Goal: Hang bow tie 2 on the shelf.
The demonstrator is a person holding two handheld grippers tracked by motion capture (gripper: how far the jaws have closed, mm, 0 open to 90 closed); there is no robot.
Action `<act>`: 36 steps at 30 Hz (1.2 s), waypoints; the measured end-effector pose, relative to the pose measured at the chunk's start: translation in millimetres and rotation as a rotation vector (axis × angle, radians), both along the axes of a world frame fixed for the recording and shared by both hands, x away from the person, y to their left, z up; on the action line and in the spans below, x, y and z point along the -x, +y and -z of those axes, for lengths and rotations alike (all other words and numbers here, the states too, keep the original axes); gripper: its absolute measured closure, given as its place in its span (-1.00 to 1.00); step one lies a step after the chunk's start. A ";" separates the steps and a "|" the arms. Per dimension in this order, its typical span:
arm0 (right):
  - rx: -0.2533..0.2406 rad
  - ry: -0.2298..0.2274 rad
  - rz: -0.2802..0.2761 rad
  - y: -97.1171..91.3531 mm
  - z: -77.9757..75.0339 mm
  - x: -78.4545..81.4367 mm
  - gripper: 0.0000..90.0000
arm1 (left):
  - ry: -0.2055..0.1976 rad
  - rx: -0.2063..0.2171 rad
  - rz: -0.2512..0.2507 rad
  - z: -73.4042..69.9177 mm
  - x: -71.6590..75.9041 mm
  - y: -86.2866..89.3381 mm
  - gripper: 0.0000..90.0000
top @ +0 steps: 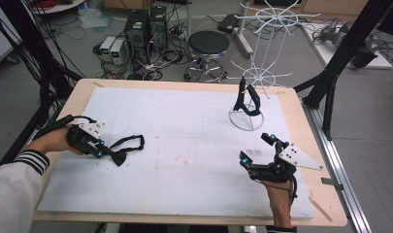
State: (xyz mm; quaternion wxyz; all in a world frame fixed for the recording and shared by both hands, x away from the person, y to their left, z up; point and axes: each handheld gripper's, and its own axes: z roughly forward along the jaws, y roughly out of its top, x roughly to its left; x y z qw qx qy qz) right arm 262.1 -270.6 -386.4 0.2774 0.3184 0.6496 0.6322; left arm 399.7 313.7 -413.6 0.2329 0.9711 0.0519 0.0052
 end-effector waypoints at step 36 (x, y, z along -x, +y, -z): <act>0.025 0.022 -0.079 3.0 -11.7 -6.0 -0.99 | -0.095 0.256 -0.146 -35.5 17.6 -15.1 0.76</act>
